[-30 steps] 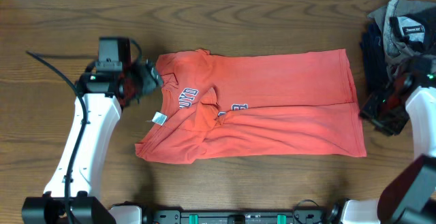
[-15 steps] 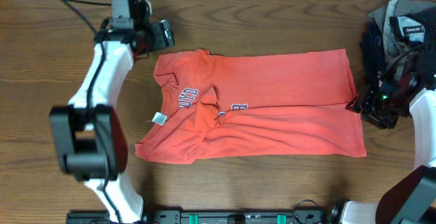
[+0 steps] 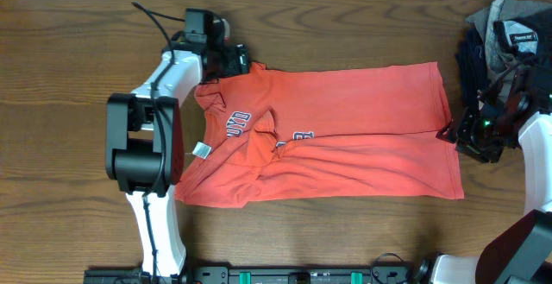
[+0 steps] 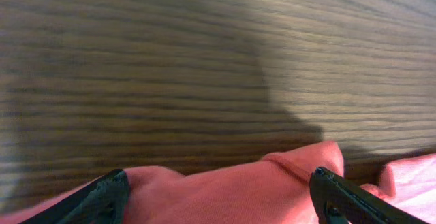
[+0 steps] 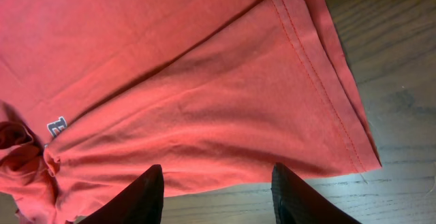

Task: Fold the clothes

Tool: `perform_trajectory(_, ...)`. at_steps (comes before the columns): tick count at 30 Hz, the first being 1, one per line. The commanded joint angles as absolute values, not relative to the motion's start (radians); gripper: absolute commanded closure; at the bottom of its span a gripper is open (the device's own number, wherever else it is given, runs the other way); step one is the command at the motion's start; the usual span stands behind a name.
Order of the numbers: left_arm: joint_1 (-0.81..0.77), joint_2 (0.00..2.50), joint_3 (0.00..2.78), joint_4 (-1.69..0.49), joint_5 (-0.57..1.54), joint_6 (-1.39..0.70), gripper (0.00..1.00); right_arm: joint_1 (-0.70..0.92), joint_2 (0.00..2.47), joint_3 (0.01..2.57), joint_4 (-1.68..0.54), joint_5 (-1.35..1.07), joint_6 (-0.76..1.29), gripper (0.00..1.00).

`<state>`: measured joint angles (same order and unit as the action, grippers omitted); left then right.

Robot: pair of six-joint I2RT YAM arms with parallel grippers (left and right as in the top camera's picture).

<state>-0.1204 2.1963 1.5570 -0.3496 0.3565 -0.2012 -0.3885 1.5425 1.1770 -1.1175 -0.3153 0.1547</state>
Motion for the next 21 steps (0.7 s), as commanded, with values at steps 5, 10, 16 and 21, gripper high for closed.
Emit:
perform_trajectory(5,-0.153,2.216,1.568,-0.426,0.212,-0.187,0.66,-0.389,1.537,1.184,-1.119,-0.325,0.141,0.52)
perform_trajectory(10,-0.149,2.199,1.568,-0.433,0.245,-0.231,0.94,-0.389,1.537,1.184,-1.119,-0.319,0.141,0.53)
perform_trajectory(16,-0.136,2.117,1.569,-0.441,0.307,-0.249,0.94,-0.388,1.538,1.184,-1.111,-0.265,0.141,0.56)
perform_trajectory(21,-0.13,2.025,1.569,-0.48,0.307,-0.267,0.94,-0.336,1.552,1.184,-1.06,-0.189,0.121,0.57)
